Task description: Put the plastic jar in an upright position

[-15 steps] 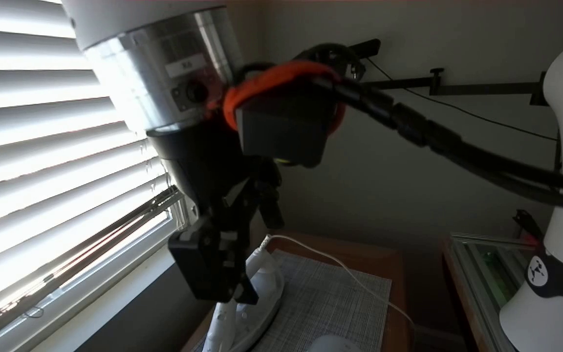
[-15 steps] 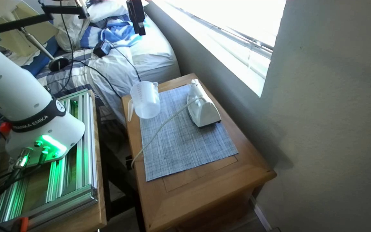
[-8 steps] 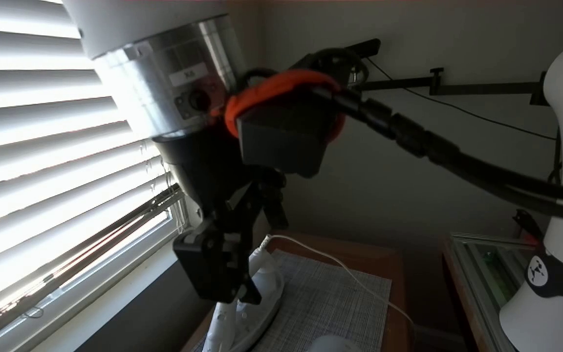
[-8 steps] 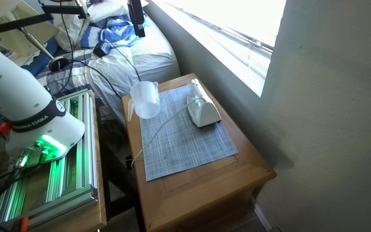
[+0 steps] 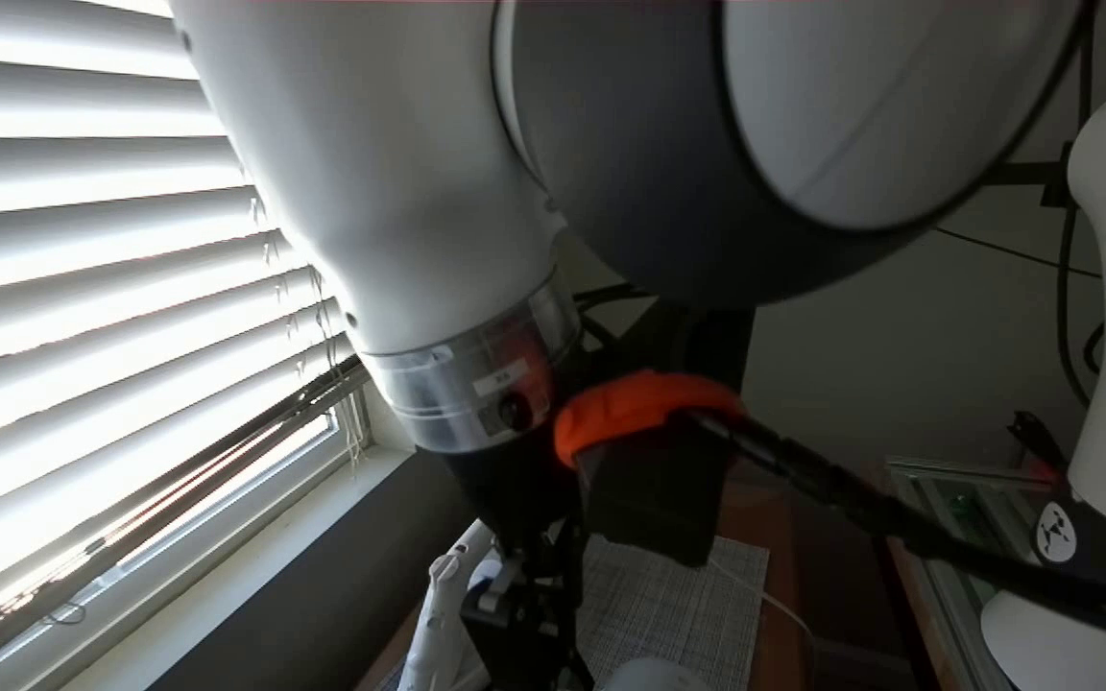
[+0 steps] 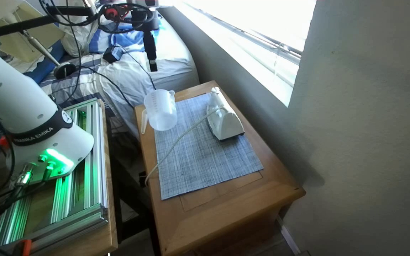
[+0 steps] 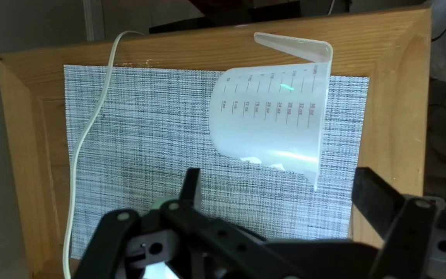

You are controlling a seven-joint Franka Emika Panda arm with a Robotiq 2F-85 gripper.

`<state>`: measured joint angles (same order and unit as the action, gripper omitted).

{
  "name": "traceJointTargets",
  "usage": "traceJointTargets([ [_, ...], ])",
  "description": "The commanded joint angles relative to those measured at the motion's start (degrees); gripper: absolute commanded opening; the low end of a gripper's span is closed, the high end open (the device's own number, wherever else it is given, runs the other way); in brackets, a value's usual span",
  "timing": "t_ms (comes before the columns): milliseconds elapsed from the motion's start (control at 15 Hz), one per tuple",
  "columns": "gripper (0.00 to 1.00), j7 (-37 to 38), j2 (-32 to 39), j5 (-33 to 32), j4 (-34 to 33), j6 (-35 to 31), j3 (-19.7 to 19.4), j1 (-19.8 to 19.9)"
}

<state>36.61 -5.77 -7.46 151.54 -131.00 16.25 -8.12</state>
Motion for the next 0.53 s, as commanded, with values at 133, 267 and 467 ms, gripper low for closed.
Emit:
traceJointTargets([
  [133,1.00,2.64,5.33,-1.13,2.99,-5.60,-1.42,-0.94],
  [267,1.00,4.24,7.23,-2.17,2.93,-4.80,-1.41,-1.57],
  [467,1.00,7.59,9.83,-3.61,1.90,-4.86,-1.40,-3.15],
])
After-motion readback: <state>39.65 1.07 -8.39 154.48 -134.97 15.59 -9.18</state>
